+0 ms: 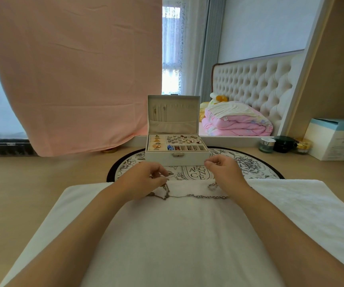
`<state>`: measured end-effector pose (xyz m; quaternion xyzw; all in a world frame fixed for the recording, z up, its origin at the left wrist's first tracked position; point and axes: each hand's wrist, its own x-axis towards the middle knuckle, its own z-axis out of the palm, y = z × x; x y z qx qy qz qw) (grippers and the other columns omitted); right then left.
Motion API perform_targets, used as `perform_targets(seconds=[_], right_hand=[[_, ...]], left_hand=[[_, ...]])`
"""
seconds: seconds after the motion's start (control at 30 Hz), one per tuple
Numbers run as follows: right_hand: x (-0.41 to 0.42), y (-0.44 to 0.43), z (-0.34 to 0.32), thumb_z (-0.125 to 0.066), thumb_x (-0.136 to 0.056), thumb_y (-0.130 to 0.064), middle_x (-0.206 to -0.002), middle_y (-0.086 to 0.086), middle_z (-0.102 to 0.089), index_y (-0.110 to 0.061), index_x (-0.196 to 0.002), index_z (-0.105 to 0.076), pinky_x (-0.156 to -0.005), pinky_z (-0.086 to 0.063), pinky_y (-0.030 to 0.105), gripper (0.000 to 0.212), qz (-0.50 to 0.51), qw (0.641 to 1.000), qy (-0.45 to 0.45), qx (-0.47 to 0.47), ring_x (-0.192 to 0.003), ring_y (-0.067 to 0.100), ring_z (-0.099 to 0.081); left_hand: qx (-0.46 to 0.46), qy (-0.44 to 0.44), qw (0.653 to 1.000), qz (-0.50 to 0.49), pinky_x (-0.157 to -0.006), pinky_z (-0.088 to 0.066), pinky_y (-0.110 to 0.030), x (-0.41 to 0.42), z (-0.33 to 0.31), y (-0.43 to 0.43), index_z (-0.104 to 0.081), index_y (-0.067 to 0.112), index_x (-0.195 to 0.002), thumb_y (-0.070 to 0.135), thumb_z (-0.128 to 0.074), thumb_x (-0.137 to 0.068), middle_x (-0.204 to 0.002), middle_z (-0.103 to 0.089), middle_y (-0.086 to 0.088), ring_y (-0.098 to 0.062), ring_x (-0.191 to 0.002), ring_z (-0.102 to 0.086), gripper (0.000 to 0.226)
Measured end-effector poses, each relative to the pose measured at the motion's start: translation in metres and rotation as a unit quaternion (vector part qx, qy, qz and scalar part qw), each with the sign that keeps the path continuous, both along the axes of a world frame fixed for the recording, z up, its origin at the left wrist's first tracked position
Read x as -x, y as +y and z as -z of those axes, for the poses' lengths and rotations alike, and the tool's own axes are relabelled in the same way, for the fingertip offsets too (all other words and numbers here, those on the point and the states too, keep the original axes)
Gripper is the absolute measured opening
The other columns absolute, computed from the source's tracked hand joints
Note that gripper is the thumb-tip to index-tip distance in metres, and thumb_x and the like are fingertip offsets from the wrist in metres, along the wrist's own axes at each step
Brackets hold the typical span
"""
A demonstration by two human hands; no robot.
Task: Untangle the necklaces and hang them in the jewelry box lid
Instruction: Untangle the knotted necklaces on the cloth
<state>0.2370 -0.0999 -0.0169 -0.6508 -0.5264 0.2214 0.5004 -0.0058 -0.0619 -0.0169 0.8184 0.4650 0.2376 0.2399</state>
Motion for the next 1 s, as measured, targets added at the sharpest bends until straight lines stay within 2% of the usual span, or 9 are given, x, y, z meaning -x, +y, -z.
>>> perform_targets(seconds=[0.17,0.3,0.37,0.47,0.6,0.7,0.83,0.93,1.0], right_hand=[[-0.012,0.000,0.000,-0.054,-0.087,-0.019,-0.082,-0.002,-0.068,-0.022,-0.081,-0.063,-0.070,-0.053,0.035,0.012,0.135,0.977,-0.154,0.064,-0.080,0.022,-0.063],[-0.001,-0.004,0.005,-0.065,-0.086,-0.028,-0.124,-0.001,-0.052,-0.037,-0.117,-0.065,-0.100,-0.043,0.039,0.032,0.079,0.921,-0.373,0.080,-0.117,0.021,-0.047],[0.014,-0.010,0.005,-0.069,-0.086,-0.029,-0.110,-0.007,-0.057,-0.035,-0.102,-0.070,-0.088,-0.045,0.031,0.017,-0.064,0.953,-0.297,0.011,-0.100,0.008,-0.053],[0.034,-0.018,0.007,-0.077,-0.081,-0.037,-0.086,-0.013,-0.065,-0.032,-0.078,-0.074,-0.069,-0.043,0.017,0.007,-0.221,0.932,-0.279,0.069,-0.072,-0.002,-0.056],[0.031,-0.013,0.006,-0.076,-0.087,-0.034,-0.087,-0.014,-0.065,-0.030,-0.083,-0.074,-0.065,-0.040,0.012,0.006,-0.219,0.921,-0.313,0.082,-0.075,-0.003,-0.056],[0.027,-0.012,0.009,-0.062,-0.097,-0.032,-0.091,-0.013,-0.061,-0.031,-0.088,-0.064,-0.067,-0.038,0.014,0.009,-0.221,0.920,-0.311,0.096,-0.081,0.001,-0.054],[0.024,-0.011,0.012,-0.048,-0.104,-0.027,-0.091,-0.009,-0.069,-0.029,-0.089,-0.058,-0.080,-0.049,0.025,0.018,-0.218,0.953,-0.188,0.095,-0.087,0.009,-0.063],[0.023,-0.012,0.012,-0.064,-0.096,-0.028,-0.088,-0.009,-0.071,-0.029,-0.093,-0.066,-0.080,-0.051,0.023,0.004,-0.223,0.954,-0.175,0.093,-0.083,0.006,-0.064],[0.026,-0.014,0.012,-0.077,-0.086,-0.031,-0.088,-0.012,-0.069,-0.030,-0.095,-0.074,-0.072,-0.047,0.015,0.009,-0.229,0.940,-0.235,0.093,-0.077,0.002,-0.060]], left_hand=[[0.013,0.047,0.999,0.002,-0.058,-0.041,-0.013,0.006,-0.003,0.000,-0.075,0.032,-0.099,0.024,-0.062,-0.097,-0.085,-0.074,0.015,0.006,-0.057,-0.056,0.015],[0.037,-0.073,0.996,0.031,-0.072,-0.047,-0.013,0.000,-0.004,-0.003,-0.076,0.027,-0.099,0.019,-0.064,-0.097,-0.087,-0.076,0.016,0.007,-0.076,-0.065,0.015],[0.048,-0.127,0.990,0.034,-0.058,-0.041,-0.009,-0.006,-0.003,-0.006,-0.076,0.024,-0.102,0.017,-0.063,-0.098,-0.089,-0.077,0.010,0.007,-0.059,-0.058,0.015],[0.048,-0.137,0.989,0.021,-0.058,-0.044,-0.014,-0.006,0.002,-0.005,-0.072,0.023,-0.106,0.019,-0.064,-0.097,-0.088,-0.077,0.007,0.004,-0.056,-0.056,0.013],[-0.014,0.049,0.999,0.007,-0.073,-0.047,-0.020,0.000,0.009,-0.002,-0.064,0.038,-0.102,0.031,-0.072,-0.090,-0.102,-0.065,0.017,-0.002,-0.085,-0.059,0.016],[-0.043,0.085,0.995,0.011,-0.086,-0.047,-0.026,-0.002,0.007,-0.004,-0.068,0.036,-0.089,0.043,-0.080,-0.079,-0.111,-0.055,0.018,-0.005,-0.101,-0.053,0.017],[-0.041,0.163,0.985,0.032,-0.093,-0.049,-0.031,0.000,0.003,-0.003,-0.078,0.035,-0.087,0.041,-0.080,-0.081,-0.114,-0.057,0.017,-0.007,-0.108,-0.054,0.009],[-0.049,0.149,0.987,0.045,-0.090,-0.050,-0.029,0.001,0.001,-0.003,-0.075,0.035,-0.088,0.032,-0.074,-0.087,-0.108,-0.060,0.015,-0.009,-0.101,-0.058,0.003],[-0.012,0.061,0.998,0.017,-0.086,-0.053,-0.032,0.002,-0.002,-0.004,-0.069,0.030,-0.085,0.025,-0.067,-0.091,-0.103,-0.064,0.006,-0.010,-0.094,-0.061,0.008]])
